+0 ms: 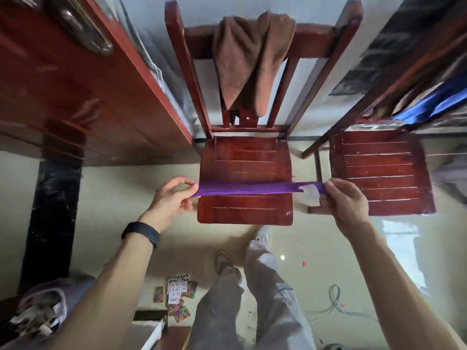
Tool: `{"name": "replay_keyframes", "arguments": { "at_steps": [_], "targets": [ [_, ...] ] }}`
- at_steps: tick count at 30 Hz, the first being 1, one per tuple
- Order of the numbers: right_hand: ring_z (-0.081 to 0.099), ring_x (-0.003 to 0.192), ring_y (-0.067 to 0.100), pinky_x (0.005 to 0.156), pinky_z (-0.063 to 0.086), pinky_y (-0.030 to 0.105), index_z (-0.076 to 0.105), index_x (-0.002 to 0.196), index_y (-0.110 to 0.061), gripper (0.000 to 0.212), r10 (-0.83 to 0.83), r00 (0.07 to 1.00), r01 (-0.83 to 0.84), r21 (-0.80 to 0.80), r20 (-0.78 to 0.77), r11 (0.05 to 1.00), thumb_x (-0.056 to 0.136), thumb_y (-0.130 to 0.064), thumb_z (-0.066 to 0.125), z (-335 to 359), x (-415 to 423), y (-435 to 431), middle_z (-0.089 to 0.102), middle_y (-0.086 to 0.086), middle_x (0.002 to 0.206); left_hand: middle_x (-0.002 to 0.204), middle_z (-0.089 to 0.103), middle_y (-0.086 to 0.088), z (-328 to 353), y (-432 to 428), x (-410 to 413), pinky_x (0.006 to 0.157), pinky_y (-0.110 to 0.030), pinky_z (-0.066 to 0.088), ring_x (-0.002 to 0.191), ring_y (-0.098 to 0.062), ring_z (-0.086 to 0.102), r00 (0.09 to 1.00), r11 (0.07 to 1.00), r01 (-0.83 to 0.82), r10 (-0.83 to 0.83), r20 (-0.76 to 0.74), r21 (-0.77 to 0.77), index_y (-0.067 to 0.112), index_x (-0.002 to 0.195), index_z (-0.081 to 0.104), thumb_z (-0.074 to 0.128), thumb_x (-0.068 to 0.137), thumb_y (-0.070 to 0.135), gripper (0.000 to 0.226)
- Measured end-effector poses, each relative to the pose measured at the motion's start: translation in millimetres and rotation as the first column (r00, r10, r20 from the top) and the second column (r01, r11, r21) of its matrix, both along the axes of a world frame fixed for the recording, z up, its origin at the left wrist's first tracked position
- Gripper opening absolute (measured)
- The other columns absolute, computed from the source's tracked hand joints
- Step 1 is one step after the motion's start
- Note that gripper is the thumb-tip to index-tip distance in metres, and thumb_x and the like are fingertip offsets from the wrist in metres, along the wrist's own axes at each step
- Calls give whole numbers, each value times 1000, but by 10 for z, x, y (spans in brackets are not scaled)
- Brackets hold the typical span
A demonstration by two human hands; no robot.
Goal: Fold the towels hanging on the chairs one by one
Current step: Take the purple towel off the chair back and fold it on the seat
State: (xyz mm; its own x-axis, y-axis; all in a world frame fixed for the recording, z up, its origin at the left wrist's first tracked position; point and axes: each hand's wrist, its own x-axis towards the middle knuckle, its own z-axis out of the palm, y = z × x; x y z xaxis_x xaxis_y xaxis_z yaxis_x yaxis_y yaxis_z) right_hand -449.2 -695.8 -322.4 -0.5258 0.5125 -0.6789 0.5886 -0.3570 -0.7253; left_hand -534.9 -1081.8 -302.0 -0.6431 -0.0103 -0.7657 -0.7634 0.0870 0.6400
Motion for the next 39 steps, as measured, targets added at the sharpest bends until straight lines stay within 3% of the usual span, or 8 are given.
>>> {"name": "replay_keyframes", "arguments": {
  "at_steps": [5,9,12,14,16,21,29,39],
  "targets": [
    [53,50,19,82,41,83,75,101,-6,23,72,997,-72,0,7,997,84,-21,79,555,197,-133,65,10,62,83,70,-7,564,-97,25,44,-15,35,42,-7,39,984,974,177,-177,13,-140,13,114,71,71,90,23,26],
    [69,75,24,76,49,78,77,106,-15,34,225,974,-225,-6,-19,974,73,-19,83,969,267,-124,71,7,83,75,65,2,896,-108,76,52,-17,36,49,-5,44,954,953,263,-280,-106,-150,16,103,77,78,84,21,20],
    [74,89,32,64,62,57,77,105,-23,36,466,881,-471,211,76,856,70,-17,83,1113,269,-109,76,2,97,62,68,18,922,-127,131,53,-10,39,61,-4,57,856,856,433,-489,-169,-284,29,89,74,82,78,11,23],
    [73,80,22,65,63,41,79,100,-28,19,602,774,-606,505,196,615,81,-24,80,1154,262,-99,73,-2,92,73,72,18,871,-145,143,64,-15,47,76,-8,65,777,748,428,-591,-216,-507,31,84,76,82,79,23,11],
    [68,79,22,72,60,37,79,103,-22,16,680,647,-622,755,346,207,89,-27,76,1151,264,-56,64,-2,96,85,71,14,820,-170,149,72,-28,51,82,-12,65,685,604,355,-687,-241,-714,33,83,78,79,80,38,6],
    [58,97,30,61,53,37,65,112,-10,25,674,367,-641,700,641,-316,88,-10,71,1021,87,41,54,9,115,99,67,8,767,-107,-82,69,-35,50,87,-22,58,457,344,235,-865,-209,-909,29,88,76,73,85,37,9],
    [64,66,36,48,56,44,70,91,-7,13,728,409,-488,806,549,-334,81,0,75,804,-741,221,65,11,73,91,74,-3,601,50,-914,66,-34,45,86,-29,60,325,174,102,-936,-133,-979,21,100,74,67,89,25,13],
    [65,72,39,50,51,40,67,108,-3,30,627,568,-467,836,534,-289,80,8,69,582,-1045,346,69,16,84,78,71,-2,403,160,-1217,64,-37,43,78,-31,58,221,183,-133,-953,-209,-974,21,94,75,72,87,26,9]
  ]
}}
